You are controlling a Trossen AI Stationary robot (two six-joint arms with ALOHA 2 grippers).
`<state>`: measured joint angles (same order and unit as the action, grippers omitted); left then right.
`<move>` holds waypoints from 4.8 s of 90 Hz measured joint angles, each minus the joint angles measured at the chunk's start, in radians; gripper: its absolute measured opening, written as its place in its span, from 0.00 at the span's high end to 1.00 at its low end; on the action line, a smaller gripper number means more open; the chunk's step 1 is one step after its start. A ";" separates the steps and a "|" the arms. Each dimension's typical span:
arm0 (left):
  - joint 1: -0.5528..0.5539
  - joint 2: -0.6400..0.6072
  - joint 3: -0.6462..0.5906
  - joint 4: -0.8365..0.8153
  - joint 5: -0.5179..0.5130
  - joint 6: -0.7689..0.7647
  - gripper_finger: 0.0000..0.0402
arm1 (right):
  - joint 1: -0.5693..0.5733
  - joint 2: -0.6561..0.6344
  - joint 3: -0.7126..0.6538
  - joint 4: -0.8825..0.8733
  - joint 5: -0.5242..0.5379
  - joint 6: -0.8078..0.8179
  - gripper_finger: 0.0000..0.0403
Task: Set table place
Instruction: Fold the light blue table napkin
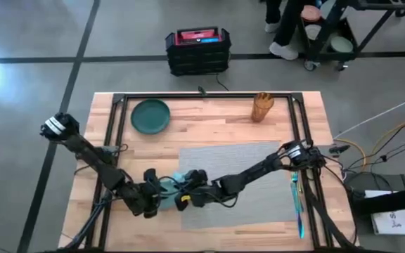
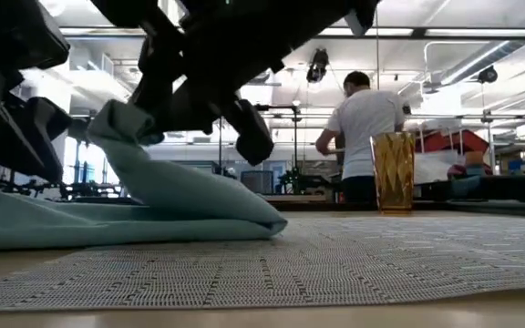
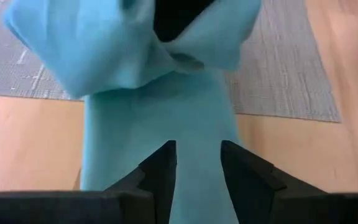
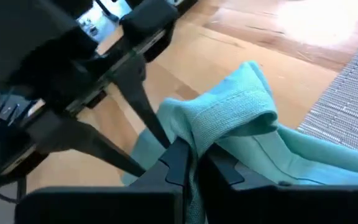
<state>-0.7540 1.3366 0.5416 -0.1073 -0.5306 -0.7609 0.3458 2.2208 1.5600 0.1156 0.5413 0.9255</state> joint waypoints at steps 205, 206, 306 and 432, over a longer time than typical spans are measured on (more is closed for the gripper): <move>0.011 -0.160 0.011 -0.083 -0.094 -0.081 0.72 | -0.068 -0.097 -0.004 -0.314 -0.293 -0.801 0.46; 0.013 -0.156 0.011 -0.083 -0.097 -0.083 0.72 | -0.071 -0.094 -0.005 -0.315 -0.294 -0.809 0.47; 0.043 -0.086 0.004 -0.071 -0.141 -0.139 0.72 | -0.163 -0.086 0.003 -0.421 -0.280 -0.806 0.66; -0.005 0.104 -0.015 -0.022 0.175 -0.180 0.72 | -0.075 -0.045 -0.010 -0.499 -0.410 -0.870 0.95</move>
<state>-0.7593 1.4405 0.5267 -0.1290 -0.3555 -0.9406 0.2708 2.1761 1.5501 -0.3833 0.1310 0.0554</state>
